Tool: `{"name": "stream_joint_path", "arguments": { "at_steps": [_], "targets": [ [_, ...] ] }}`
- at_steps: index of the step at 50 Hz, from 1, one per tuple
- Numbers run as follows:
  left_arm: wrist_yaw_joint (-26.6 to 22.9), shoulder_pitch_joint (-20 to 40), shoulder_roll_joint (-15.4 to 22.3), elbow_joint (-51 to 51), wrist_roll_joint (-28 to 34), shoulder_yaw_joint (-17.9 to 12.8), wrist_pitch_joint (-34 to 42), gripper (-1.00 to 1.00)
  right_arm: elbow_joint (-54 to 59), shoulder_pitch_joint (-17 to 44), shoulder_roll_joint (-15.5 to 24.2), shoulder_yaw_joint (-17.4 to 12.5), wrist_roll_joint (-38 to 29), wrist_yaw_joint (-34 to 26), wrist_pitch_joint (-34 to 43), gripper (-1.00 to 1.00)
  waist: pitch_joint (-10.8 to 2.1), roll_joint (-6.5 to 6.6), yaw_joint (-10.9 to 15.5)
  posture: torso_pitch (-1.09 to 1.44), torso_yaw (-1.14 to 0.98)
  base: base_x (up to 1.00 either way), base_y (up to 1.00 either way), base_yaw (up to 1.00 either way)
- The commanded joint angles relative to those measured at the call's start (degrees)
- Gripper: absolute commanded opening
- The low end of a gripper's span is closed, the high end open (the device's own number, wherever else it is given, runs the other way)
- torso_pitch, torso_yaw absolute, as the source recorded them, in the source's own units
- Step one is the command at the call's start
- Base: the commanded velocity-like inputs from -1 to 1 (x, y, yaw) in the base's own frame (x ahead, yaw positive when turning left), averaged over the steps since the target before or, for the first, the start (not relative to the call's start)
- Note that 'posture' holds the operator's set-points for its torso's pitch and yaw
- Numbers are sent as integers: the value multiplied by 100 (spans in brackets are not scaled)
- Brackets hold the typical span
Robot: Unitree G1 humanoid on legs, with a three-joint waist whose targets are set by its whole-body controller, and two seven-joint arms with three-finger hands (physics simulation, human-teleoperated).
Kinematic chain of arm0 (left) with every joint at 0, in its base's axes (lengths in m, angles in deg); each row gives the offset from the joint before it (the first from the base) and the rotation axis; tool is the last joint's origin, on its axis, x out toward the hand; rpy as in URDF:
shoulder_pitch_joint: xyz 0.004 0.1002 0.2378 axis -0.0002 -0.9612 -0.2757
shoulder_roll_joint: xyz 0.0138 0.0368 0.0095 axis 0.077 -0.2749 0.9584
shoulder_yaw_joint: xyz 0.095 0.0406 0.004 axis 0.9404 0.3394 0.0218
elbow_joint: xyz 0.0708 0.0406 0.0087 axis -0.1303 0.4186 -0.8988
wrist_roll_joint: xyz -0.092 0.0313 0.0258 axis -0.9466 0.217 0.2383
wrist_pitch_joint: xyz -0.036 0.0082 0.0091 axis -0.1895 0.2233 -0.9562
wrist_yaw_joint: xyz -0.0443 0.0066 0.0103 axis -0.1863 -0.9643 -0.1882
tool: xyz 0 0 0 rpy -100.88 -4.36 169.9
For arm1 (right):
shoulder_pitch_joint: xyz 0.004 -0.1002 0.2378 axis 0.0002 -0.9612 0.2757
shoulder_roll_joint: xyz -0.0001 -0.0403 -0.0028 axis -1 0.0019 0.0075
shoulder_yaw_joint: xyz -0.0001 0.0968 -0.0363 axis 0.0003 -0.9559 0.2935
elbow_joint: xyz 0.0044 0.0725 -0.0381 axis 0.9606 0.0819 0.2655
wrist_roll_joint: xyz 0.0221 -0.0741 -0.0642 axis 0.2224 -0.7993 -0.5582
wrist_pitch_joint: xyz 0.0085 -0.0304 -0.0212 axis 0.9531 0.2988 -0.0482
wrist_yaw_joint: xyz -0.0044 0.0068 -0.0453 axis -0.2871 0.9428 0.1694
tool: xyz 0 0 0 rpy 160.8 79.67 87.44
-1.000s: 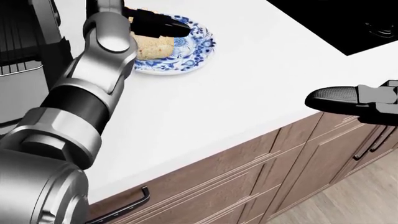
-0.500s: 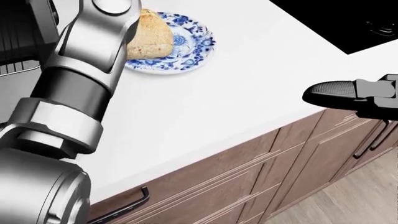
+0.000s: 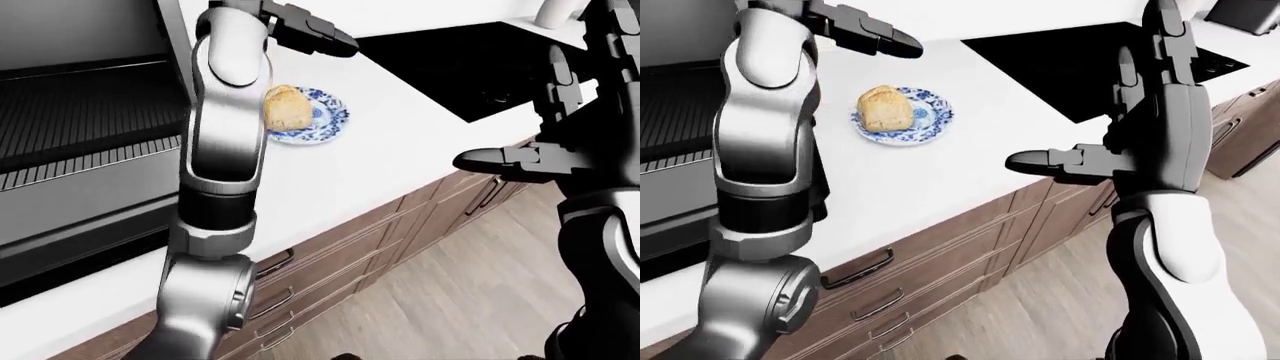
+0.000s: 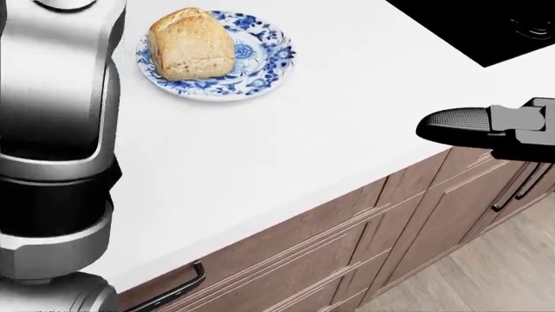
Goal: Pick the bread from the rack and place it on the plate on the counter.
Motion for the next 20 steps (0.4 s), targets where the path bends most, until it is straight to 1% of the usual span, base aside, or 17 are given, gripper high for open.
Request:
{"name": "stream_joint_path", "arguments": {
  "at_steps": [1,5,11,17,18,20],
  "targets": [
    [-120,198,74,-361,81,-29,102,100,-110,140,74,-65,-42,-6,-157,100,-159,-1,-5,10,-43,0,0,0],
    [-276,219,161,-765,169,-66,386,100,-51,180,60,-11,-107,-23,-187,100,-148,7,-11,10,-43,0,0,0],
    [-508,211,319,-1251,277,-95,758,100,-56,244,89,-52,-89,-43,-117,100,-132,12,-12,10,-43,0,0,0],
    [-717,83,469,-1612,351,-159,921,100,-9,288,95,-17,-111,-47,-137,100,-120,20,-18,10,-43,0,0,0],
    [-789,55,497,-1685,323,-173,926,100,-4,290,87,25,-141,-38,-146,100,-120,23,-19,10,-43,0,0,0],
    [-917,27,559,-1792,328,-184,984,100,5,306,90,0,-135,-57,-136,100,-116,29,-25,10,-43,0,0,0]
  ]
}}
